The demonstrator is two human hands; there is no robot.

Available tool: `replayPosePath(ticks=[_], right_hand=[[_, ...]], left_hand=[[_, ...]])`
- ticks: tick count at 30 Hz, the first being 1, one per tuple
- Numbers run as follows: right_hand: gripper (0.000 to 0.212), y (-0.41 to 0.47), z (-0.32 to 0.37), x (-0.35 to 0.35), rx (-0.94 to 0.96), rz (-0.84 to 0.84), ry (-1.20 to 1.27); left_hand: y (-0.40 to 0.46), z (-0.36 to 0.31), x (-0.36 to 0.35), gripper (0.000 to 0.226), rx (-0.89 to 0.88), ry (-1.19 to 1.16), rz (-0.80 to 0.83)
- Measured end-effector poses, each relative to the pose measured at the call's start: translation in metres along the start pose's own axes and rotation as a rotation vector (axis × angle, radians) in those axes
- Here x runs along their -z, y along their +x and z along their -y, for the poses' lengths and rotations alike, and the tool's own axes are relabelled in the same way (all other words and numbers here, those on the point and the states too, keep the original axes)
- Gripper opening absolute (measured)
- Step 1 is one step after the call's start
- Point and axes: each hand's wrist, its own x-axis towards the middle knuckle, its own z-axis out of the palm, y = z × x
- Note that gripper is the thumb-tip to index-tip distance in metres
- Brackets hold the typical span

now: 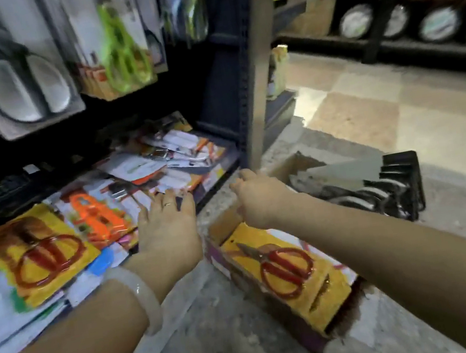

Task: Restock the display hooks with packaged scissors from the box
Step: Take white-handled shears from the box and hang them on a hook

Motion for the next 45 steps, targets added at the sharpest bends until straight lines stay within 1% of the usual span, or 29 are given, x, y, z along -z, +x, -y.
replayPosePath(ticks=[1,5,8,10,12,14,17,19,21,22,23,25,26,27,28,29,31,32,33,34,35,36,37,38,39,40,41,43,45], right_hand=[[0.037,-0.003,-0.025,-0.007,-0.042,0.01,-0.014],[0.048,-0.017,-0.121,-0.033,-0.235,0.022,-0.063],[0.05,-0.031,-0.175,-0.043,-0.372,0.05,-0.146],[0.051,-0.036,-0.192,-0.054,-0.397,0.106,-0.21],[0.038,-0.036,-0.196,-0.067,-0.383,0.108,-0.2],[0.027,-0.033,-0.197,-0.073,-0.422,0.095,-0.127],[0.025,-0.035,-0.202,-0.057,-0.497,0.046,-0.062],[0.02,-0.038,-0.206,-0.034,-0.53,-0.031,-0.028],[0.021,-0.042,-0.206,-0.01,-0.54,-0.142,0.085],[0.022,-0.042,-0.203,-0.001,-0.535,-0.186,0.201],[0.023,-0.042,-0.198,0.005,-0.521,-0.216,0.371],[0.021,-0.042,-0.18,0.006,-0.499,-0.216,0.851],[0.018,-0.041,-0.169,0.0,-0.493,-0.2,1.063],[0.017,-0.038,-0.159,-0.011,-0.484,-0.182,1.181],[0.019,-0.034,-0.15,-0.024,-0.467,-0.179,1.242],[0.021,-0.03,-0.142,-0.036,-0.454,-0.179,1.288],[0.024,-0.026,-0.13,-0.052,-0.42,-0.135,1.363],[0.03,-0.024,-0.128,-0.058,-0.394,-0.105,1.362],[0.038,-0.022,-0.129,-0.062,-0.378,-0.097,1.314],[0.043,-0.022,-0.132,-0.063,-0.368,-0.111,1.205],[0.044,-0.022,-0.14,-0.067,-0.366,-0.152,1.01],[0.043,-0.022,-0.149,-0.07,-0.368,-0.194,0.725],[0.043,-0.023,-0.158,-0.074,-0.363,-0.177,0.41],[0.045,-0.025,-0.166,-0.077,-0.357,-0.105,0.153],[0.05,-0.025,-0.172,-0.082,-0.369,0.005,-0.016],[0.052,-0.025,-0.176,-0.085,-0.383,0.081,-0.103],[0.048,-0.025,-0.177,-0.088,-0.391,0.104,-0.142],[0.031,-0.022,-0.181,-0.087,-0.417,0.056,-0.154],[0.025,-0.023,-0.185,-0.08,-0.461,0.052,-0.12]], left_hand=[[0.009,-0.019,-0.004,0.072,-0.028,-0.002,0.03],[0.031,-0.082,-0.023,0.072,-0.115,-0.021,0.125],[0.038,-0.115,-0.036,0.072,-0.168,-0.029,0.18],[0.042,-0.131,-0.045,0.074,-0.178,-0.052,0.22],[0.045,-0.141,-0.052,0.074,-0.18,-0.096,0.255],[0.045,-0.146,-0.058,0.073,-0.201,-0.137,0.291],[0.047,-0.146,-0.064,0.074,-0.205,-0.211,0.337],[0.051,-0.147,-0.065,0.072,-0.184,-0.292,0.344],[0.057,-0.151,-0.064,0.067,-0.132,-0.444,0.343],[0.061,-0.153,-0.062,0.065,-0.088,-0.558,0.344],[0.064,-0.156,-0.059,0.064,-0.032,-0.709,0.361],[0.069,-0.161,-0.051,0.064,0.117,-1.131,0.433],[0.071,-0.161,-0.046,0.058,0.21,-1.373,0.46],[0.073,-0.161,-0.042,0.045,0.302,-1.615,0.486],[0.075,-0.16,-0.039,0.03,0.377,-1.829,0.483],[0.078,-0.157,-0.039,0.02,0.426,-1.968,0.453],[0.08,-0.149,-0.041,0.013,0.511,-2.05,0.365],[0.08,-0.145,-0.044,0.016,0.561,-2.044,0.335],[0.079,-0.141,-0.047,0.021,0.608,-2.027,0.305],[0.079,-0.137,-0.051,0.026,0.652,-1.999,0.265],[0.077,-0.133,-0.053,0.031,0.688,-1.971,0.226],[0.075,-0.13,-0.055,0.033,0.705,-1.937,0.195],[0.073,-0.128,-0.056,0.033,0.707,-1.898,0.181],[0.07,-0.126,-0.057,0.031,0.697,-1.861,0.177],[0.068,-0.124,-0.059,0.03,0.68,-1.827,0.17],[0.066,-0.123,-0.06,0.031,0.652,-1.789,0.16],[0.066,-0.122,-0.063,0.031,0.628,-1.752,0.145],[0.064,-0.119,-0.066,0.026,0.591,-1.717,0.127],[0.06,-0.116,-0.066,0.023,0.569,-1.699,0.13]])
